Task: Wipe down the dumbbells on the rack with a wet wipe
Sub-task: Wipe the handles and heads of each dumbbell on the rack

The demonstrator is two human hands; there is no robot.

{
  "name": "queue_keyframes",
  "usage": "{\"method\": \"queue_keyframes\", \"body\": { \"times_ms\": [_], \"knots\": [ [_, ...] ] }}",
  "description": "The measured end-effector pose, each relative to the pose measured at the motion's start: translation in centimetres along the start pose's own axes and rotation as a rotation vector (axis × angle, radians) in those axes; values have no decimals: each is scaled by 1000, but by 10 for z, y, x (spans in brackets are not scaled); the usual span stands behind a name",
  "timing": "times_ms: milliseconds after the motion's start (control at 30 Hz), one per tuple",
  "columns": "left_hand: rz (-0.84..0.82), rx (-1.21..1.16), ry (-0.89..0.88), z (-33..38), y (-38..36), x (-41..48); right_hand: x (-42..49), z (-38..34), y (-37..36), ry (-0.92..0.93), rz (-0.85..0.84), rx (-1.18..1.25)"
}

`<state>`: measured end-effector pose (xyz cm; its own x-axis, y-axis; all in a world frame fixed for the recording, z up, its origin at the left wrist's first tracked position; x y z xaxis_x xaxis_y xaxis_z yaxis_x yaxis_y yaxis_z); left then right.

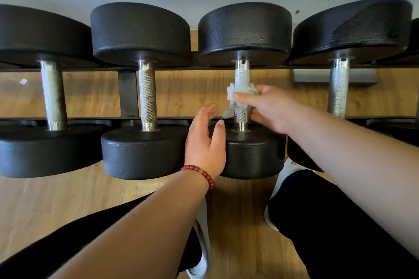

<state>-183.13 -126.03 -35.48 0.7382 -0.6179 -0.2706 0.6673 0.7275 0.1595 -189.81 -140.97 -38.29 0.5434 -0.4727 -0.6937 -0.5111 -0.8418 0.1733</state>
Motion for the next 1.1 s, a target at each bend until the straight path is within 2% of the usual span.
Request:
{"method": "queue_keyframes", "body": {
  "times_ms": [100, 233, 333, 400, 500, 567, 733, 800, 933, 1100],
  "knots": [
    [0, 6, -5, -1, 1, 1, -1, -7, 2, -52, -89, -166],
    [5, 3, -11, -1, 1, 1, 10, -43, 12, 79, 21, 124],
    [2, 7, -17, 0, 0, 0, 11, -33, 9, 75, 75, 223],
    [4, 12, -19, 1, 1, 0, 6, -19, 2, 39, 13, 144],
    [2, 15, -16, 1, 1, 0, -2, -8, -3, -45, -82, -103],
    [3, 16, -16, 1, 1, 0, 0, -16, -1, -50, -96, -133],
    [2, 14, -15, 2, 1, 1, 6, -33, 5, 66, 83, 285],
    [0, 14, -20, 2, 0, 1, 4, -19, 0, 60, 80, 263],
    [0, 7, -7, 0, 0, 0, 0, -23, 1, 28, -35, 7],
    [2, 11, -12, 0, 1, 1, 9, -45, 12, 111, 178, 186]
  ]
}}
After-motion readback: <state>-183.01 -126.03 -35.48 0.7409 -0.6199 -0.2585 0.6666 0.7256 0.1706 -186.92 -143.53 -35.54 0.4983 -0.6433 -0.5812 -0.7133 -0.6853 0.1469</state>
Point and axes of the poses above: each hand's wrist, its own x-axis towards the middle knuckle, its own y-axis out of the back of the hand, z = x × y, the point moved 10 cm from there along x, towards the middle knuckle, and after that the axes turned 10 degrees about -x, right-handed, at the moved point
